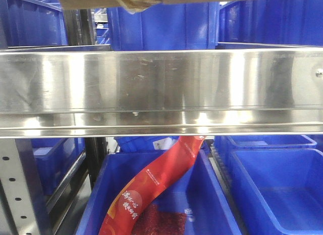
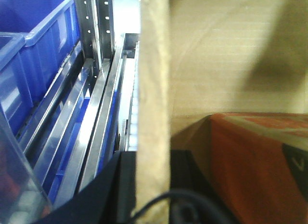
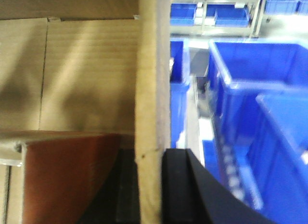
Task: Stack two boxes on right shelf middle
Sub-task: 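Lower the held boxes with both grippers onto the middle shelf rollers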
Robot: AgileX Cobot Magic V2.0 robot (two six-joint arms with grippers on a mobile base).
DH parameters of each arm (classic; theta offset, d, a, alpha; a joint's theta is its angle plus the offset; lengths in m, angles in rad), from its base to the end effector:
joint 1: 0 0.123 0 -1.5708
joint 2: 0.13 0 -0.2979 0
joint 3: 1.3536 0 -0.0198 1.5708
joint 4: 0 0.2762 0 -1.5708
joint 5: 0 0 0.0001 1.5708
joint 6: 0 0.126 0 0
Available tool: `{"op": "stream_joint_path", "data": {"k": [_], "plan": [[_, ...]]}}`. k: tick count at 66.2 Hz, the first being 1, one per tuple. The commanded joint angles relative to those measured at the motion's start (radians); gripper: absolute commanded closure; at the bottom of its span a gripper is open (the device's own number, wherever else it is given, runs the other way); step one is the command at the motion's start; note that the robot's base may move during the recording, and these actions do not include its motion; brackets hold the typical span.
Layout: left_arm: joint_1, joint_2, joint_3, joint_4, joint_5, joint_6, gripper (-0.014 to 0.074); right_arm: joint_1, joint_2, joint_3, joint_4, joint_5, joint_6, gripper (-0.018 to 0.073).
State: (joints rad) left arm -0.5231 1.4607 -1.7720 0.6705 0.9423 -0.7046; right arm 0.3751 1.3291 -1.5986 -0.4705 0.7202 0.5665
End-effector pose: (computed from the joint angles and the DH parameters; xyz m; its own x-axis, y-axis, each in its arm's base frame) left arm 0.3366 -0.1210 0.5013 -0.3533 -0.0608 -0.9335 -0.0607 0.9973 -0.0420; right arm 0.3239 0.0870 0.4976 -0.2924 0.0900 -0.9521 -0.0265 0.9944 0.1021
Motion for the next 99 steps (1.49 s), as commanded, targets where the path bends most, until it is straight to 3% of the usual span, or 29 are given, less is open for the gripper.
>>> {"op": "stream_joint_path", "data": {"k": [1, 6, 21, 28, 47, 52, 59, 66, 73, 81, 87, 94, 99], "plan": [[0.013, -0.009, -0.027, -0.008, 0.018, 0.079, 0.0708, -0.008, -0.017, -0.017, 0.033, 0.058, 0.003, 0.0721], [0.040, -0.007, -0.057, -0.130, 0.019, 0.174, 0.0708, -0.006, -0.001, -0.018, 0.046, 0.088, 0.015, 0.0706], [0.172, 0.012, -0.080, -0.352, 0.119, 0.300, 0.0708, -0.006, 0.124, -0.161, 0.068, 0.273, 0.000, 0.0700], [0.192, 0.042, -0.080, -0.395, 0.135, 0.330, 0.0708, -0.006, 0.185, -0.239, 0.123, 0.300, -0.056, 0.0700], [0.192, 0.113, -0.080, -0.397, 0.107, 0.336, 0.0697, -0.006, 0.285, -0.275, 0.142, 0.370, -0.063, 0.0671], [0.192, 0.123, -0.080, -0.397, 0.121, 0.336, 0.0616, -0.006, 0.298, -0.275, 0.144, 0.379, -0.063, 0.0568], [0.192, 0.129, -0.080, -0.397, 0.103, 0.336, 0.0405, -0.006, 0.305, -0.275, 0.152, 0.375, -0.063, 0.0333], [0.192, 0.129, -0.081, -0.397, 0.083, 0.336, 0.0229, -0.006, 0.305, -0.275, 0.148, 0.356, -0.063, 0.0159], [0.192, 0.129, -0.116, -0.397, 0.085, 0.336, 0.0136, -0.006, 0.292, -0.286, 0.141, 0.356, -0.063, 0.0088], [0.192, 0.129, -0.189, -0.397, 0.104, 0.336, 0.0144, -0.006, 0.272, -0.324, 0.141, 0.377, -0.063, 0.0118], [0.192, 0.129, -0.241, -0.397, 0.140, 0.336, 0.0214, -0.006, 0.252, -0.341, 0.141, 0.383, -0.065, 0.0214], [0.192, 0.125, -0.269, -0.397, 0.138, 0.336, 0.0416, -0.006, 0.233, -0.343, 0.140, 0.379, -0.072, 0.0418], [0.192, 0.125, -0.276, -0.397, 0.128, 0.336, 0.0613, -0.006, 0.231, -0.343, 0.140, 0.379, -0.072, 0.0611]]}}
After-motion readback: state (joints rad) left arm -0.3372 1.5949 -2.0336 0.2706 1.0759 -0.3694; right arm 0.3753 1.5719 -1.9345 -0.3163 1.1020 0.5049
